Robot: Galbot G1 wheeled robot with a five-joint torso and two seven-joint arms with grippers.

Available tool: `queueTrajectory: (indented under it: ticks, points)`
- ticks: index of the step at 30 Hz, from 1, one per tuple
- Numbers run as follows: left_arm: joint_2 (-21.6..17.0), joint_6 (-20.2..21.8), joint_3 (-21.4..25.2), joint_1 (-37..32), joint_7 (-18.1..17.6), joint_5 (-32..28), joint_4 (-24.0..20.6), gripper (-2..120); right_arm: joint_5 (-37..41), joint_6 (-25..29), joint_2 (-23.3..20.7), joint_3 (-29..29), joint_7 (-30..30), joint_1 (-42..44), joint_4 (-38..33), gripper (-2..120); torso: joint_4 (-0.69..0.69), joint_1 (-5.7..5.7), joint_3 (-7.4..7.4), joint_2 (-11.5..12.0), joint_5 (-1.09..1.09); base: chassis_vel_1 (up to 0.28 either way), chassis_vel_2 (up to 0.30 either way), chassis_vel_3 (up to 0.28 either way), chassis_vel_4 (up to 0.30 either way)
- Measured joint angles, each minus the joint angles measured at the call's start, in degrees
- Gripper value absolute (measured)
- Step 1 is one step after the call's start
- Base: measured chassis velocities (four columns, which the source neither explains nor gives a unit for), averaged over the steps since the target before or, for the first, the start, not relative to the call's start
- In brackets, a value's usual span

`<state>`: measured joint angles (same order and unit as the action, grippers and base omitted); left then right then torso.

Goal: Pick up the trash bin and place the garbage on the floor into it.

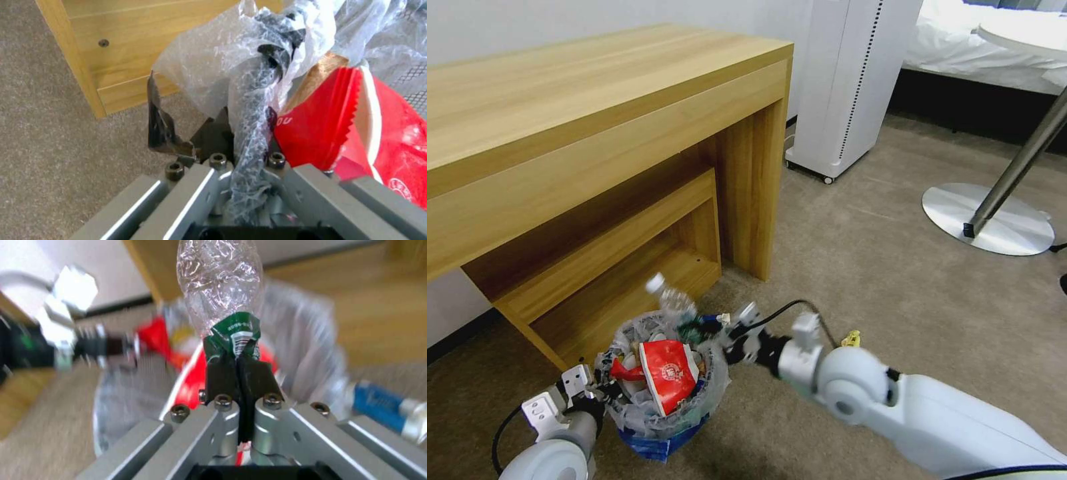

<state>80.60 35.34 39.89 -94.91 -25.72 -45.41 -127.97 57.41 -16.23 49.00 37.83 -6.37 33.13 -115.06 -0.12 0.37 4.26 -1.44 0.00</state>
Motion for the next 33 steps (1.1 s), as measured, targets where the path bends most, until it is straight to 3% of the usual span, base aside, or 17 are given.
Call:
queueTrajectory:
  ticks: [7,15,27,31,33]
  points:
    - [0.72,0.00,0.34,-0.53,-0.04,0.28,-0.64,0,0.37,-1.14,2.86,5.65,-2.85,-2.15,3.78,0,0.00,0.00,0.00,0.00,0.00,0.000,0.000,0.000,0.000]
    - [1.29,-0.03,0.61,-1.01,-0.03,0.63,-0.88,0,-1.01,-1.08,3.54,6.67,-3.36,-1.89,5.29,0,0.00,0.00,0.00,0.00,0.00,0.000,0.000,0.000,0.000]
    - [2.80,-0.05,-0.25,-0.76,0.21,2.06,-0.71,0,-2.66,1.05,0.75,4.54,-0.28,-0.58,1.97,48,-0.01,0.00,-0.01,0.00,0.01,0.000,0.000,0.000,0.000]
    - [3.00,-0.05,-0.24,-0.89,0.24,2.25,-0.76,0,-3.24,2.02,0.74,4.23,0.09,-0.45,1.98,57,-0.01,0.00,0.00,0.00,0.01,0.000,0.000,0.000,0.000]
    - [3.13,-0.05,-0.19,-1.05,0.27,2.34,-0.91,0,-3.62,3.22,0.79,3.78,0.88,-0.27,1.98,67,-0.01,0.00,-0.01,0.00,0.01,0.000,0.000,0.000,0.000]
